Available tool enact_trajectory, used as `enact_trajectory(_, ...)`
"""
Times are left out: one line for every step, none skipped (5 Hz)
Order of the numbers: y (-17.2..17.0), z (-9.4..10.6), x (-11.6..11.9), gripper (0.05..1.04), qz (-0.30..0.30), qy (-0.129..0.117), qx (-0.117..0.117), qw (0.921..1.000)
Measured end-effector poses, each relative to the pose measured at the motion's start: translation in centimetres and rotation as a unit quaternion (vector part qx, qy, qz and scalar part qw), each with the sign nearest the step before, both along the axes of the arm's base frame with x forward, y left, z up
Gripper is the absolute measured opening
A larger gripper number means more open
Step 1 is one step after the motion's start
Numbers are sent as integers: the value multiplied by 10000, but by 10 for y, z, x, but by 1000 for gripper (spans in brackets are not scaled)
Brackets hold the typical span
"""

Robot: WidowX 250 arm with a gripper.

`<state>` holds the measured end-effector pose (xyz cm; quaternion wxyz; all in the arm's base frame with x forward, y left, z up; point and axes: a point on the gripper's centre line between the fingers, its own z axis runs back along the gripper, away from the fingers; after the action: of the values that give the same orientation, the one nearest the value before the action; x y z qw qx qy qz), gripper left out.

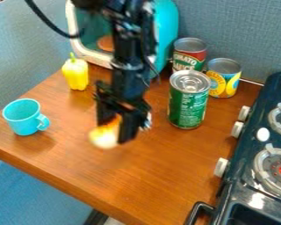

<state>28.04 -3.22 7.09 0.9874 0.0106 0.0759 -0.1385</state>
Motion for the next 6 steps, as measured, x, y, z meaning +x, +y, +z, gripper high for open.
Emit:
enact_trajectory(-19,-9,-9,700,107,31,-72,9999)
enact_trajectory(-35,-10,-10,700,353,-30,-162,9992)
enact_trajectory(-40,-17,-9,700,734,-47,-243,9970)
enact_trajectory(-48,-35,-7,700,877,22,-164,9960)
enact_trajectory(-53,-54,-4,700,1012,73,-28,9948)
enact_trajectory(-55,-58,7,700,1124,-13,-5,9937)
